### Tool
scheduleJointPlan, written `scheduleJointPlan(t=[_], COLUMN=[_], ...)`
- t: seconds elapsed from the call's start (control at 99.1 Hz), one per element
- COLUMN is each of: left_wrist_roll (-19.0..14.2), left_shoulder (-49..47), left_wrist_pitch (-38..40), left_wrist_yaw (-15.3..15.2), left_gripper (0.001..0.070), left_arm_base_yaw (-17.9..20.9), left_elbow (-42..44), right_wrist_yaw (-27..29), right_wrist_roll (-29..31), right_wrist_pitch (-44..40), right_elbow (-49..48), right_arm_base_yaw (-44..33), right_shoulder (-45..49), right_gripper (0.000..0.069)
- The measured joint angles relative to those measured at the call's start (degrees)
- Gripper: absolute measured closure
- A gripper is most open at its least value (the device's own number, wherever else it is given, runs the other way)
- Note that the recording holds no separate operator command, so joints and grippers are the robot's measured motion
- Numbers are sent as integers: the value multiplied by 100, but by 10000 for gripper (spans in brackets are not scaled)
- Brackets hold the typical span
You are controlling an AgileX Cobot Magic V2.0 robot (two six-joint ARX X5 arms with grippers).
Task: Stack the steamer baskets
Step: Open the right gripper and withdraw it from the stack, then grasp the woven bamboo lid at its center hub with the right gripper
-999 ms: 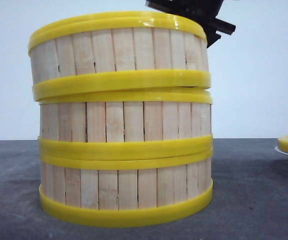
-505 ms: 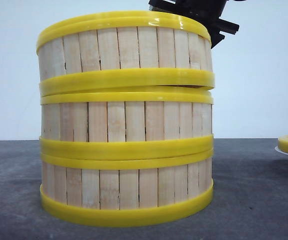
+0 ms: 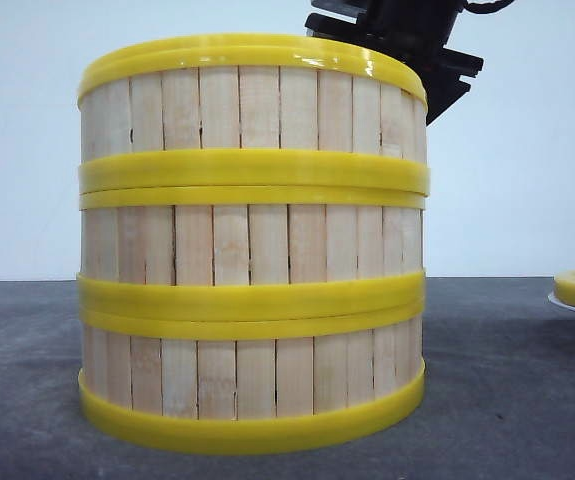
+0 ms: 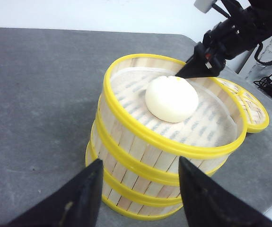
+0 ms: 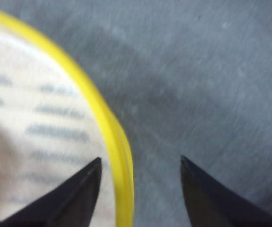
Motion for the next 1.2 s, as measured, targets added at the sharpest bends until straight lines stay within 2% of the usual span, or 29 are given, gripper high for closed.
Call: scheduleJointPlan(t=[0.232,0.494,0.686,0.827,1.009,1.201], left_wrist_roll=[0,0,0,0,0,0], left_shoulder=[0,0,0,0,0,0], left_wrist_pitch=[-2,59,77,77,74,77], left_wrist_yaw=[0,0,0,0,0,0], left_gripper=[410,410,410,410,410,410], left_arm_base_yaw=[0,0,0,0,0,0], left_elbow=[0,0,2,0,0,0], right_wrist_yaw=[68,1056,1475,1491,1456,1143], right_wrist_roll=[0,48,153,175,179,192], right_wrist_pitch=[162,-210,-693,-920,-1119,-881], right_elbow=[0,4,4,7,-15,-654], right_arm_base_yaw=[-114,-321,-708,-1130,-1775,-2413], right_shoulder=[-562,-2024,-2894,-3268,-3281,-3279], right_gripper=[336,336,336,336,336,336])
